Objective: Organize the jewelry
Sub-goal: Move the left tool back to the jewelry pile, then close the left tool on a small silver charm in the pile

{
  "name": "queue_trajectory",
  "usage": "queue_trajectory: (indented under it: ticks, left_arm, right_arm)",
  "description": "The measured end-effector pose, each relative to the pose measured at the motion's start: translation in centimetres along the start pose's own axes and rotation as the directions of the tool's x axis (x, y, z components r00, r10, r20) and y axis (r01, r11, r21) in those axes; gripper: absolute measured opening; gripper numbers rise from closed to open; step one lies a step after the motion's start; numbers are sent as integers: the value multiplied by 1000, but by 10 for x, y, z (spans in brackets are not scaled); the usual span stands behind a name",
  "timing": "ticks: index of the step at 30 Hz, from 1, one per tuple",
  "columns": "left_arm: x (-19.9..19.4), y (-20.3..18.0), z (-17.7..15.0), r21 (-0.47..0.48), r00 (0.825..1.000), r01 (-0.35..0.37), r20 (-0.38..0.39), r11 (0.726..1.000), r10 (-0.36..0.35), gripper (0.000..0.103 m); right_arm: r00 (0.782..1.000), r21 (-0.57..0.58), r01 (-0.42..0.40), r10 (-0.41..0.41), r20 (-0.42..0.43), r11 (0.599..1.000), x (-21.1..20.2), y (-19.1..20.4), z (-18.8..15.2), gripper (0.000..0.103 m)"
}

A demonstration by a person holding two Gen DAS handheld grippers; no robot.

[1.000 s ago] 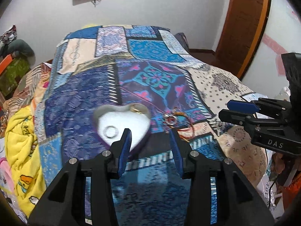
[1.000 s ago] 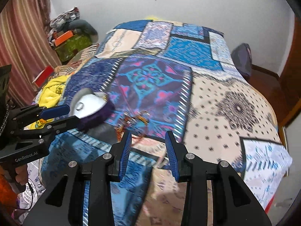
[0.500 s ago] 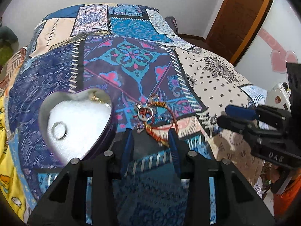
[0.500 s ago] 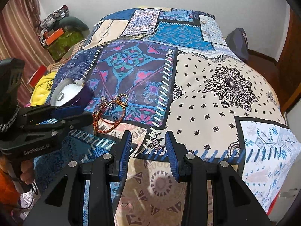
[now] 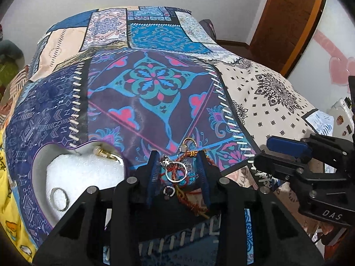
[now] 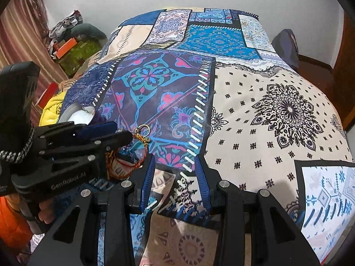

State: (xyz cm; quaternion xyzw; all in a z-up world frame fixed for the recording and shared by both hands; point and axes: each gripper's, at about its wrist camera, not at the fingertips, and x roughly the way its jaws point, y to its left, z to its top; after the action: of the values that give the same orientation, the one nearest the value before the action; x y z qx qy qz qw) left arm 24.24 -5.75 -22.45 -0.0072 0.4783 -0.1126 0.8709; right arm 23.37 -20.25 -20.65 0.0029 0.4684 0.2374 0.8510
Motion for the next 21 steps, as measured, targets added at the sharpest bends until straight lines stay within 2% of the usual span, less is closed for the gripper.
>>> queue_trajectory:
  ticks: [6,10,13,14,15,17,18,19,21]
  left_arm:
    - [0,-7,-2,8,1000,22,1,1000,-22,32]
    - [2,-9,-4,25,1000,-27,5,999,27,31]
    - [5,-12,-3,48,999,-36,-4,998,36,31]
    - [6,-13,-2,60,999,-45,-7,997,45,29]
    - [8,-14,-2,69,999,-52,-10,996,53,23]
    - [9,-15,-1,79,998,-53,-10,995,54,20]
    - [9,-14,-1,77,999,-50,-9,996,51,16]
    - [7,-14,0,75,999,-46,-5,996,46,4]
    - [2,-11,0,71,999,-38,0,997,38,1]
  right_arm:
    - [1000,9,-5,5,-1,1000,2,-4,1,34]
    - [1000,-4,1,-1,-5,1000,3,-2,1,34]
    - [1000,0,-4,4,-5,1000,3,-2,1,34]
    - [1000,3,-6,6,-4,1000,2,-2,1,34]
    - [1000,6,-9,9,-4,1000,2,-3,1,34]
    - [1000,13,-14,14,-3,1000,1,-3,1,34]
    - [1000,14,-16,16,-3,1000,0,-3,1,34]
    - [1000,14,-18,18,-4,1000,1,-3,1,34]
    - [1000,12,-22,22,-8,1000,2,-3,2,34]
